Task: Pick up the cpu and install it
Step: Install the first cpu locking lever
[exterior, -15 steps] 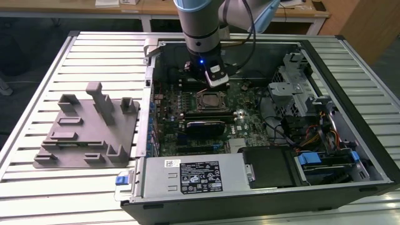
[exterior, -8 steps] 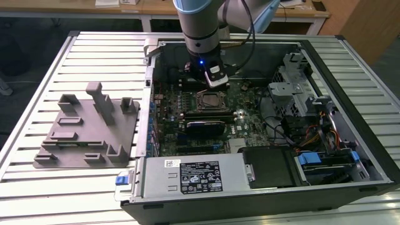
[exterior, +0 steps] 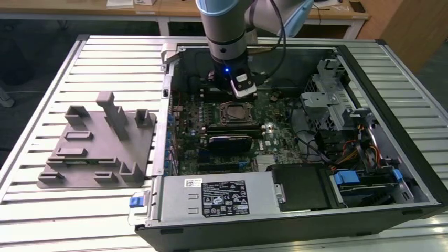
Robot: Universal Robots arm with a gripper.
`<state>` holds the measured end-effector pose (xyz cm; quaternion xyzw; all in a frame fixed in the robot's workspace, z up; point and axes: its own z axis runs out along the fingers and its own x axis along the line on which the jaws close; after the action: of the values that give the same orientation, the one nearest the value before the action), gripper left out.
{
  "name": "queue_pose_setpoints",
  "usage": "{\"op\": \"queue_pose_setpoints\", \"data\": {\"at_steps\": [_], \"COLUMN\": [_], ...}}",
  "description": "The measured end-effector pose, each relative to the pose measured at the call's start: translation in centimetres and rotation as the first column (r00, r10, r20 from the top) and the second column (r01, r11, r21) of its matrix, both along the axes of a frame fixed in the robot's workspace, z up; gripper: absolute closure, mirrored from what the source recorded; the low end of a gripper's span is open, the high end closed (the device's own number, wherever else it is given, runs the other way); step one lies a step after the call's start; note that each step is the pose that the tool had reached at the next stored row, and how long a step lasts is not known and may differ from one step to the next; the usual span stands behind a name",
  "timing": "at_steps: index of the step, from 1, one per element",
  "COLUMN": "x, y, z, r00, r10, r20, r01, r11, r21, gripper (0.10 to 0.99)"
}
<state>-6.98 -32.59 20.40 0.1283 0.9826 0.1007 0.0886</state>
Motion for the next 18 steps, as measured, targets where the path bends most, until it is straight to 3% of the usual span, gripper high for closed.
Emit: {"op": "queue_pose_setpoints", "data": {"at_steps": [6,12,18], "x": [0.02,0.07,0.08], "y": [0.16,0.41,1.04], "z": [-0.18,-0.38,-0.5], "r00": [0.9999,0.9983,0.9972], "r10": [-0.014,-0.057,-0.074], "r20": [0.0021,0.0022,0.0027], "r01": [0.014,0.057,0.074], "r11": [0.9998,0.9981,0.9968], "r21": [-0.017,-0.022,-0.029], "gripper": [0.98,0.98,0.98]}}
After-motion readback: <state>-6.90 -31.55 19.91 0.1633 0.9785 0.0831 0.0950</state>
